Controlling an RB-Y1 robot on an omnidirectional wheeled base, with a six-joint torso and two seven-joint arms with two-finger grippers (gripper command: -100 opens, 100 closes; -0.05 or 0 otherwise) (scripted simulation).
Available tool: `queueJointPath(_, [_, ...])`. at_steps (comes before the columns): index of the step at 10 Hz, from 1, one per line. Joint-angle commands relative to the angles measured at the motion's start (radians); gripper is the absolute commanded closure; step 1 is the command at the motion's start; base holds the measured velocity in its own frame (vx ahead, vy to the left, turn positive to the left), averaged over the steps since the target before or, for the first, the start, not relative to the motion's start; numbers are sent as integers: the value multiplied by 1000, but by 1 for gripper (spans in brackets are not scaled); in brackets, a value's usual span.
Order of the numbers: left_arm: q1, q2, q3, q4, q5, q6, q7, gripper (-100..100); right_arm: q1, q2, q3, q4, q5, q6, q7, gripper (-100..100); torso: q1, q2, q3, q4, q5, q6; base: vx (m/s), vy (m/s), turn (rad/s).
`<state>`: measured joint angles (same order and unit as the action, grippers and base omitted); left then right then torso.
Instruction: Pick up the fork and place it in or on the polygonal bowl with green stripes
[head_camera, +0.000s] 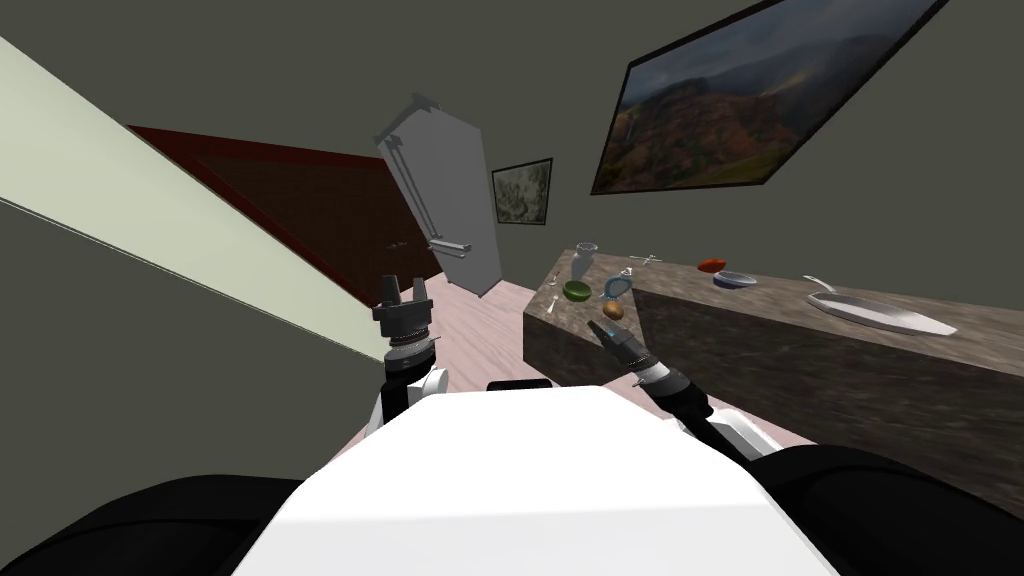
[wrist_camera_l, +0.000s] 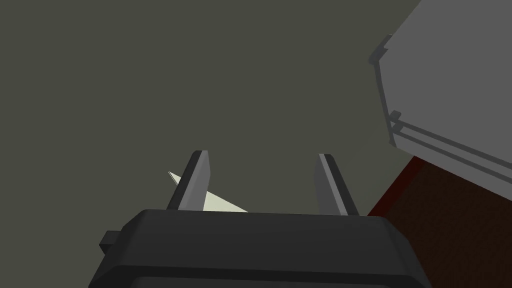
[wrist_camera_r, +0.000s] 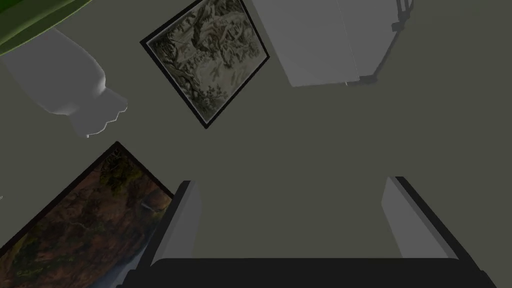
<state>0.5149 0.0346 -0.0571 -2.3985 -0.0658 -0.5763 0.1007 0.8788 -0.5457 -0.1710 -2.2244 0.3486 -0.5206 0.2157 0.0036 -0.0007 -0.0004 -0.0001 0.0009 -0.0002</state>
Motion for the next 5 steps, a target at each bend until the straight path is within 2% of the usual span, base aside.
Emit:
queueJointPath(1, [0,0,0,0,0,0,0,0,23,-38,-10,-7,13,16,18,-100,0,0,0,0,0,0,14,52,61])
queueJointPath(2, [0,0,0,0,0,0,0,0,64,-73,-25,12,42,23,58,-100,0,0,0,0,0,0,16,64,138])
queueJointPath(3, [0,0,0,0,0,0,0,0,64,-90,-25,12,42,23,58,-100,0,0,0,0,0,0,14,50,58])
queueJointPath(4, [0,0,0,0,0,0,0,0,105,-123,-41,30,70,31,98,-100,-1,0,0,0,0,0,23,64,139])
queueJointPath(5, [0,0,0,0,0,0,0,0,105,-143,-41,30,70,31,98,-100,0,0,0,0,0,0,22,50,71])
